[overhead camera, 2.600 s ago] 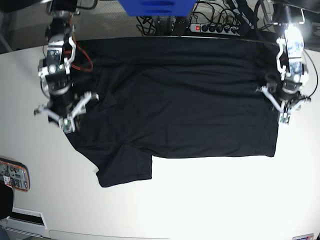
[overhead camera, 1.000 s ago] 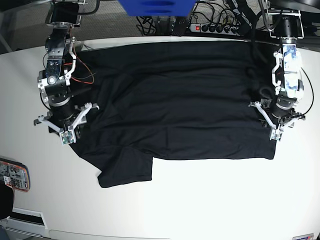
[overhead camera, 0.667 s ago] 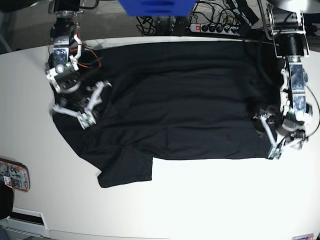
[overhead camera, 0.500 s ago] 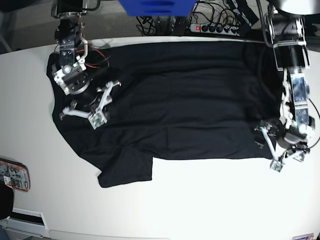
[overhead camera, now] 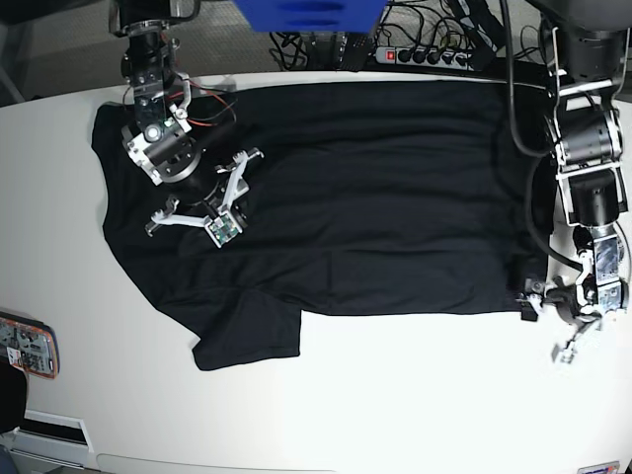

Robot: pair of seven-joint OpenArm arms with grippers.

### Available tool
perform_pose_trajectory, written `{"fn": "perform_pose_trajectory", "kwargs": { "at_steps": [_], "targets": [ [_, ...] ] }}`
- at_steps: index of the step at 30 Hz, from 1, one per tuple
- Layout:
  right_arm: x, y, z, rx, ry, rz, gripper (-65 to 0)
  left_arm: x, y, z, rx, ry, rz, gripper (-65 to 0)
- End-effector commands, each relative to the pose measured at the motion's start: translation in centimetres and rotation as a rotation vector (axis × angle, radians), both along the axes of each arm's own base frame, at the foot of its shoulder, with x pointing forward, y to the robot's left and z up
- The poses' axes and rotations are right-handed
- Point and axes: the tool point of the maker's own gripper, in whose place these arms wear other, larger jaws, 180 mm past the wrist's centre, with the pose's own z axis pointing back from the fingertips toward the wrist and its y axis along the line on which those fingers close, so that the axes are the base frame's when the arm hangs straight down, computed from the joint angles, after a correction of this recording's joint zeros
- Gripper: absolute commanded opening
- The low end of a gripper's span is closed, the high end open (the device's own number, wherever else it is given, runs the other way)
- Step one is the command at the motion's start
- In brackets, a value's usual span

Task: Fold the T-shirt properly
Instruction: 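Grasp the shirt side near the hem with both grippers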

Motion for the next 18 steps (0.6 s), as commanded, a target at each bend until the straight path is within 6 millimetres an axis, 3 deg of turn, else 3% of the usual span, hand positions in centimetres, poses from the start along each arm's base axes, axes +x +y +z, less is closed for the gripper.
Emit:
{"fn": "perform_pose_trajectory", "kwargs": {
  "at_steps": [1, 5, 12, 18],
  "targets": [
    [0.5, 0.0, 1.1, 0.011, -0.041, 0.000, -42.6, 0.9, 1.2, 1.2, 0.011, -0.044, 0.019, -14.5],
    [0.4, -0.1, 1.1, 0.009, -0.040, -0.001, -42.6, 0.6, 0.0, -0.5, -0.032, -0.049, 0.018, -14.7],
    [0.4, -0.2, 1.0, 0.008, -0.039, 0.000, -42.6, -2.2, -0.7, -3.6, -0.060, 0.007, 0.024, -14.8],
    [0.3, -0.1, 1.0, 0.008, -0.037, 0.001, -42.6, -2.4, -1.8, -4.0, -0.140, -0.011, 0.052, -15.4]
  ]
}}
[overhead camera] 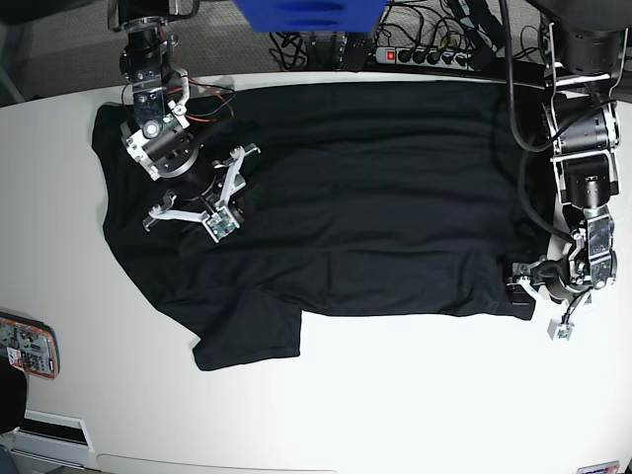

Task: Fold the T-shirt properly
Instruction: 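Grasp the shirt side near the hem with both grippers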

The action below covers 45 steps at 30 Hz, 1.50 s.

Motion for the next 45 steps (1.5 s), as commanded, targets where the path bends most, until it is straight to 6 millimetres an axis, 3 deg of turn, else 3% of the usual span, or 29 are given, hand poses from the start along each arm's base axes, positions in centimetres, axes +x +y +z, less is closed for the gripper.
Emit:
{"fn": "perform_pose_trajectory", "kwargs": {
  "at_steps": [1, 3, 5, 9, 14, 16, 20, 25, 29, 32, 36, 42, 45],
  "targets": [
    [0.5, 0.1, 1.2, 0.016, -0.042, 0.002, -42.7, -0.7, -0.2, -0.4, -0.004, 0.050, -0.014, -17.0],
    [0.3, 0.1, 1.0, 0.017, -0.036, 0.002, -42.7, -0.7, -0.2, -0.4, -0.003, 0.051, -0.016, -24.6],
    [0.3, 0.1, 1.0, 0.017, -0.036, 0.002, -42.7, -0.6, -0.2, -0.4, -0.006, 0.050, -0.014, -36.4],
    [0.4, 0.1, 1.0, 0.017, -0.039, 0.002, -42.8, -0.5, -0.2, -0.3, -0.009, 0.043, -0.009, -65.0],
    [1.6, 0.0, 2.0, 0.012, -0.070, -0.001, -42.8, -0.5, -0.1, -0.2, -0.009, 0.039, -0.006, -65.0],
    [2.3, -0.1, 2.5, 0.011, -0.090, -0.003, -42.8, 0.2, -0.1, 0.7, 0.007, 0.013, -0.018, -65.0],
    [4.9, -1.8, 4.3, -0.023, -0.133, -0.051, -42.8, -0.6, -0.5, 0.7, 0.031, -0.004, -0.049, -65.0],
    [9.4, -3.2, 8.2, -0.099, -0.183, -0.091, -42.6, -1.1, -1.0, 1.1, 0.063, -0.029, -0.086, -65.0],
    [13.3, -2.2, 11.6, -0.132, -0.244, -0.071, -42.5, -1.2, -0.9, 1.1, 0.063, -0.029, -0.085, -65.0],
    [16.3, -1.6, 12.7, -0.151, -0.251, -0.050, -42.4, -1.3, -0.9, 1.1, 0.066, -0.026, -0.085, -65.0],
    [18.4, -2.6, 8.5, -0.174, -0.110, -0.064, -42.4, -1.3, -0.9, 1.0, 0.066, -0.024, -0.086, -65.0],
    [17.5, -4.0, -0.7, -0.138, 0.116, -0.085, -42.4, -1.3, -0.9, 1.0, 0.066, -0.024, -0.086, -65.0],
    [18.7, -4.7, -2.6, -0.109, 0.164, -0.103, -42.4, -1.3, -0.9, 1.0, 0.063, -0.026, -0.085, -65.0]
  ]
}}
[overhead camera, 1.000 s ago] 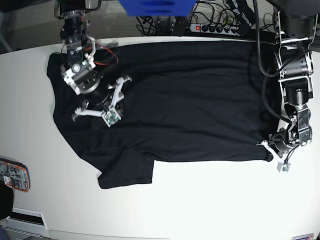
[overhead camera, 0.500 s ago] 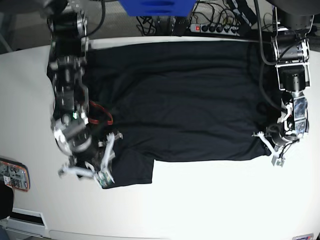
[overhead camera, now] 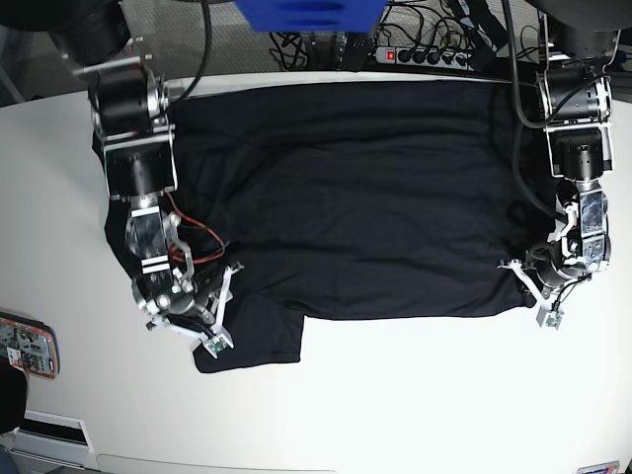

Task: Fold the T-shirt properly
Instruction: 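Grasp the shirt side near the hem with both grippers, then lift the hem and fold it over toward the collar with both grippers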

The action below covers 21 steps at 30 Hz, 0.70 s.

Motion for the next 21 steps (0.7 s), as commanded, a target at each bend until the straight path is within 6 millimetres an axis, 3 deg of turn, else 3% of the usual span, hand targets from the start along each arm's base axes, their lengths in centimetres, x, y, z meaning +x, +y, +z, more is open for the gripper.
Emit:
{"fn": "perform_pose_trajectory", "kwargs": {
  "at_steps": [1, 4, 10, 12, 16, 21],
  "targets": [
    [3.0, -0.4, 2.8, 0.021, -0.082, -0.015, -42.4, 0.1, 0.6, 0.5, 0.024, 0.014, -0.003, -65.0],
    [3.8, -0.8, 2.6, 0.028, -0.067, -0.030, -41.1, 0.1, 0.6, 0.5, 0.024, 0.014, -0.003, -65.0],
    [3.5, 0.2, 2.6, 0.044, -0.048, 0.056, -26.5, 0.1, 0.7, 0.5, 0.024, 0.013, -0.002, -65.0],
    [4.4, 0.4, 3.7, 0.056, -0.081, 0.063, -24.1, 0.1, 0.7, 0.5, 0.025, 0.014, -0.002, -65.0],
    [7.7, 0.4, 6.6, 0.100, -0.158, 0.049, -25.1, 0.1, 0.7, 0.5, 0.025, 0.014, -0.002, -65.0],
    [7.5, -1.6, 4.5, 0.230, -0.124, -0.084, -26.1, -0.2, 0.7, 0.2, 0.025, 0.021, -0.002, -65.0]
  ]
}}
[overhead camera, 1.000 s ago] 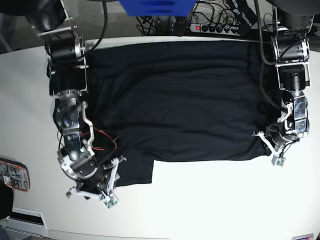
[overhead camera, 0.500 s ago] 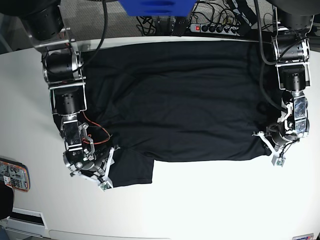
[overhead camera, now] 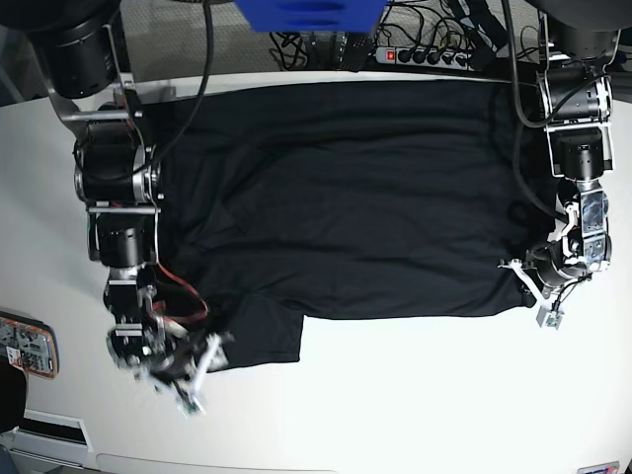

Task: Fold the T-shirt properly
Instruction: 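Lift the hem and fold it over toward the collar with both grippers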

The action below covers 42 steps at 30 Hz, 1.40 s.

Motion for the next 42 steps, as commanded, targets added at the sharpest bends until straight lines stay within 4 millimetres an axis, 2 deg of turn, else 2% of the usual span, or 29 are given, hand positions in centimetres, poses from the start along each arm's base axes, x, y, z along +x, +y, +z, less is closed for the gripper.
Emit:
{"fn": "perform_pose_trajectory", "kwargs": {
  "at_steps": [1, 6, 12, 14, 17, 22, 23, 25, 30, 39, 41, 42],
  "targets": [
    [0.4, -1.0, 0.5, 0.027, -0.013, -0.035, -26.1, -0.5, 0.6, 0.0, 0.021, 0.025, -0.002, -65.0],
    [0.8, -1.6, 0.1, 0.148, -0.057, -0.121, -26.1, -0.8, 0.6, -0.3, 0.021, 0.031, -0.002, -65.0],
    [0.5, -2.3, -1.3, 0.158, -0.048, -0.191, -26.1, -0.8, 0.6, -0.4, 0.019, 0.032, -0.002, -65.0],
    [0.5, -2.0, -1.5, 0.162, -0.043, -0.189, -26.1, -0.8, 0.6, -0.4, 0.019, 0.032, -0.002, -65.0],
    [0.5, -0.3, -1.6, 0.183, -0.039, -0.170, -26.1, -1.2, 0.6, -0.7, 0.019, 0.040, -0.002, -65.0],
    [0.6, 0.8, -1.6, 0.200, -0.044, -0.160, -26.3, -1.4, 0.6, -0.9, 0.018, 0.046, -0.001, -65.0],
    [0.6, 1.2, -1.6, 0.204, -0.043, -0.155, -27.6, -1.4, 0.6, -0.9, 0.018, 0.046, -0.001, -65.0],
    [0.6, 1.4, -1.7, 0.206, -0.041, -0.153, -34.1, -1.4, 0.6, -0.9, 0.018, 0.046, -0.001, -65.0],
    [0.4, 1.5, -1.8, 0.206, -0.041, -0.152, -65.0, -1.4, 0.6, -0.9, 0.018, 0.046, -0.001, -65.0],
    [0.7, 1.4, -1.4, 0.206, -0.052, -0.153, -65.0, -1.3, 0.6, -0.8, 0.023, 0.039, -0.004, -65.0],
    [1.5, 1.3, 0.1, 0.199, -0.097, -0.147, -65.0, -0.8, 0.9, 0.0, 0.032, 0.017, -0.008, -65.0],
    [1.3, 1.1, 0.0, 0.191, -0.101, -0.145, -65.0, -0.4, 1.4, 1.2, 0.049, -0.012, -0.008, -65.0]
  ]
}}
